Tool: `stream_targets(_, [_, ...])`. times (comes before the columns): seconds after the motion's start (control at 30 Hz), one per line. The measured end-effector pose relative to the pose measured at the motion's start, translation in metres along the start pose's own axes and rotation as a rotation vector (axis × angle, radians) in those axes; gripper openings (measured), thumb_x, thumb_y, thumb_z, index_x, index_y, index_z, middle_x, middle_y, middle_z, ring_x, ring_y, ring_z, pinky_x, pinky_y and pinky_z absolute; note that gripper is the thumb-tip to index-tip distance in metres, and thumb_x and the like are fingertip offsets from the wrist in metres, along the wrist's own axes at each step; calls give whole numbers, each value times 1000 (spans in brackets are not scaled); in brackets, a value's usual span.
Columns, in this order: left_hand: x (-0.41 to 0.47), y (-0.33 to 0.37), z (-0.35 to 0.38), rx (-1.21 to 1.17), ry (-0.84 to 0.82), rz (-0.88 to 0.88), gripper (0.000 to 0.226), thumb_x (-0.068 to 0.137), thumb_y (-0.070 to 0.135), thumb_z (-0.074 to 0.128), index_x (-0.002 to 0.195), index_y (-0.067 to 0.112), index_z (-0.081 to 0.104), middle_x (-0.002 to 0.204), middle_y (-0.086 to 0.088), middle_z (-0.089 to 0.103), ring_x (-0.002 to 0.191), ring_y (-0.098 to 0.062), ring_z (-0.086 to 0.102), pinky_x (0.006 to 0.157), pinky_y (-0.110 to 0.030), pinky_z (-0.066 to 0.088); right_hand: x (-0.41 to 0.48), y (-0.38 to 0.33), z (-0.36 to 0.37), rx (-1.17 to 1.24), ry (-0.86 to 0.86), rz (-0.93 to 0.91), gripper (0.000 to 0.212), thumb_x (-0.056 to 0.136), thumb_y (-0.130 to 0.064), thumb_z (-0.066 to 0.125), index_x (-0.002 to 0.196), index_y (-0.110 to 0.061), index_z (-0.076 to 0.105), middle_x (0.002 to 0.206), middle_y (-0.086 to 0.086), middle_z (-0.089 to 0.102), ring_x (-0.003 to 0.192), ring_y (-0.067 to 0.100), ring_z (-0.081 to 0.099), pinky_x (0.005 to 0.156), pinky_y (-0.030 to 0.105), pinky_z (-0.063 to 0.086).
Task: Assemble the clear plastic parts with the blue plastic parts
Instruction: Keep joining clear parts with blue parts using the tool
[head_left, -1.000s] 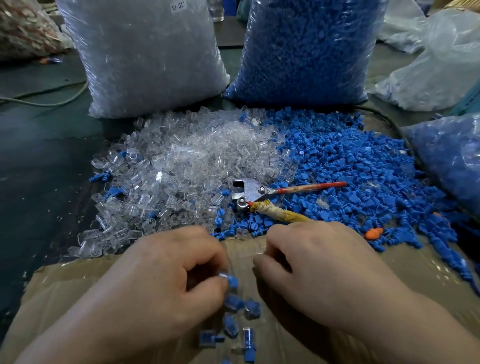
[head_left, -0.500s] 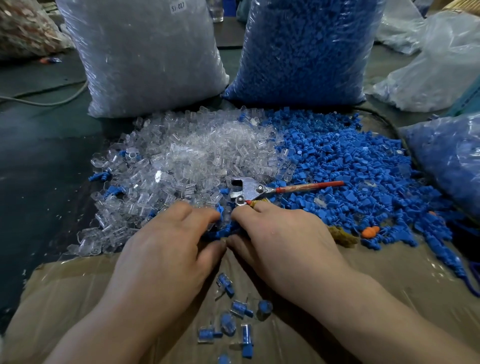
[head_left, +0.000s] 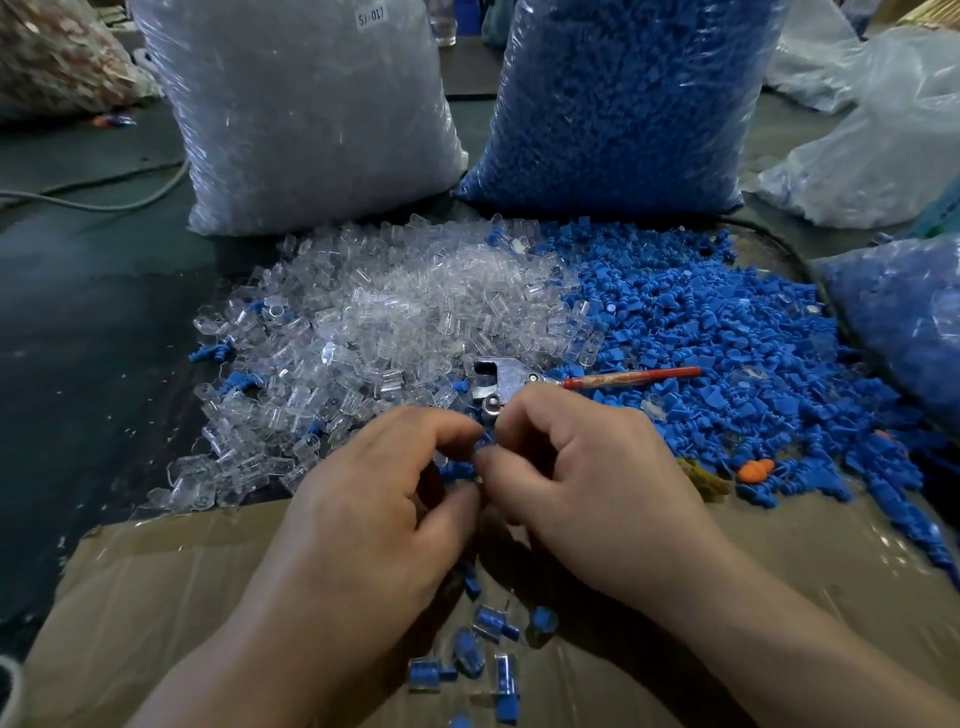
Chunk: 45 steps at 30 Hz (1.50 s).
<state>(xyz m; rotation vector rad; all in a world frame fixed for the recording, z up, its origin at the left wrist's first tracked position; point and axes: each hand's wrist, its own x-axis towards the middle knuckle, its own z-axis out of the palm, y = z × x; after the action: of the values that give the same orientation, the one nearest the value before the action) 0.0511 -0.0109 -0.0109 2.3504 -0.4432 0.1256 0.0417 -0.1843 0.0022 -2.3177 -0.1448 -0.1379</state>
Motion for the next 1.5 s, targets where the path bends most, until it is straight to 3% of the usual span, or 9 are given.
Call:
stream_targets(0.13, [-1,2,7,-161,68,-44,34,75,32,71,100,53,61,84,25,69,73,1,67,64,-10,49,-1,-2,1,276,-53,102,14,83,-42,63,84,-28,62,65,-4,67,54,11,62,54,38,55])
stream_targets(0.3, [0,2,9,-336,86,-64,25,80,26,73,96,45,68,81,16,73,69,-4,71,59,-22,58,-1,-1,-3,505,-156,174,15,94,-31,57,82,-23,63,63,5,70,54,15,67,50,20,51])
stream_targets(0.5, [0,4,9,-233,136,6,24,81,23,76,94,41,67,87,17,70,80,-4,68,66,-14,50,1,-6,6,838,-183,308,21,100,-24,52,82,-17,61,64,10,65,59,32,65,63,50,57])
stream_targets(0.77, [2,8,7,-267,183,8,5,87,32,62,89,36,66,82,15,70,79,-4,67,64,-9,47,4,-7,6,1209,-292,392,18,91,-24,60,89,-6,60,73,14,60,56,25,63,49,32,57])
stream_targets(0.83, [0,10,6,-403,161,-35,6,86,32,63,89,35,68,79,14,72,72,-3,68,62,-8,49,5,-4,3,1242,-286,406,10,93,-15,60,87,-8,62,73,14,60,54,24,62,46,29,54])
stream_targets(0.93, [1,12,3,-737,122,-175,17,75,37,83,85,27,74,72,-5,73,61,-16,68,56,-29,58,6,-2,-1,1230,-240,399,6,93,-1,56,91,-6,58,69,13,60,50,21,58,39,25,48])
stream_targets(1.07, [5,9,2,-969,135,-291,28,54,41,79,73,21,74,74,-16,73,52,-17,64,44,-20,48,5,-1,-6,1199,-206,375,18,91,6,47,101,-7,56,66,11,60,44,19,55,35,23,43])
stream_targets(1.2, [5,8,4,-948,85,-290,20,59,33,84,75,28,72,76,-13,74,58,-16,68,44,-21,48,2,-2,-10,1230,-302,385,32,90,8,41,110,-5,62,66,11,58,45,20,55,36,24,45])
stream_targets(1.5, [5,6,7,-903,90,-316,16,74,15,74,80,29,73,67,-6,69,57,-15,67,46,-21,49,-1,-7,-10,1094,-217,335,14,97,0,48,105,-7,57,78,13,68,54,27,62,43,31,52])
